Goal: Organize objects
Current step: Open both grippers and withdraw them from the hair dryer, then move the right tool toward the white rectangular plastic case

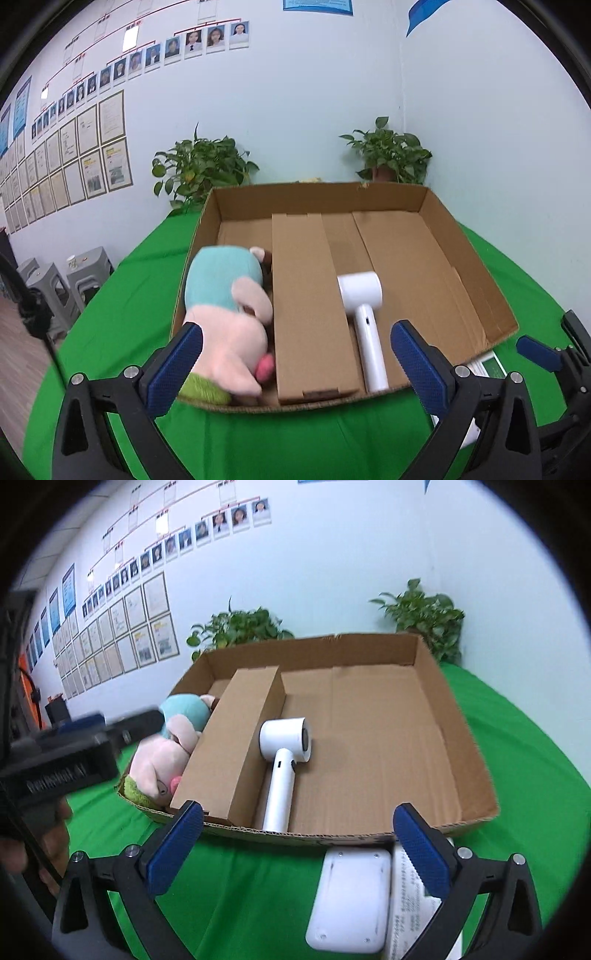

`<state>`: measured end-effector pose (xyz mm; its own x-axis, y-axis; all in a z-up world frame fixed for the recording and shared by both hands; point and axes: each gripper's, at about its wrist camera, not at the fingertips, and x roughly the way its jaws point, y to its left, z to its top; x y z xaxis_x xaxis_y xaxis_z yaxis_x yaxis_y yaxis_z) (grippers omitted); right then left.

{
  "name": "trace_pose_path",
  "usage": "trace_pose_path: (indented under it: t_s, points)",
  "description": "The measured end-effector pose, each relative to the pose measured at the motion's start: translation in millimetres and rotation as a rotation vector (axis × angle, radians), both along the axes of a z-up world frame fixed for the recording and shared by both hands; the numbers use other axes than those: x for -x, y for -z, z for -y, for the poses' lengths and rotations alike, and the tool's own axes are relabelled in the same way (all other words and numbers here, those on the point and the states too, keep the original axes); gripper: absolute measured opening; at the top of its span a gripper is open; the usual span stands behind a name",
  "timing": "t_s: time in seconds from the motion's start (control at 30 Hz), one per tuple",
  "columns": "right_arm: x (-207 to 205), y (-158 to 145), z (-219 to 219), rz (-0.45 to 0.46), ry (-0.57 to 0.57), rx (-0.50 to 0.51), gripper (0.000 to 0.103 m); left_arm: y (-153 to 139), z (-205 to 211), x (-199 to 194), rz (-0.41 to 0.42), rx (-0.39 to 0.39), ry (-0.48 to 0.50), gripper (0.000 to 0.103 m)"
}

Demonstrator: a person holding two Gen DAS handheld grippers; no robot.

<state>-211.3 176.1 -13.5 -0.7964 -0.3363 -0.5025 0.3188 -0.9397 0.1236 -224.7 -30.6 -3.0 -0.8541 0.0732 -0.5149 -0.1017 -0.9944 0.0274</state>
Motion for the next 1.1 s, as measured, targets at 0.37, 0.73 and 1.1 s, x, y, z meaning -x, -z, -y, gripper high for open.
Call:
trace_pose_path:
  t_s: [0.37, 0.73, 1.1]
  points:
    - [2, 23, -5, 0.076, -0.006, 0.0, 0.102, 13, 2, -11, 0.025, 0.004, -0.036, 0.103]
    - [-6, 23, -15, 0.045, -0.077, 0.062, 0.075, 28, 2, -6, 0.105, -0.013, 0.033, 0.014]
    - [0, 48, -34, 0.171, -0.092, 0.142, 0.103, 35, 5, -11, 0.119, -0.085, 0.068, 0.099]
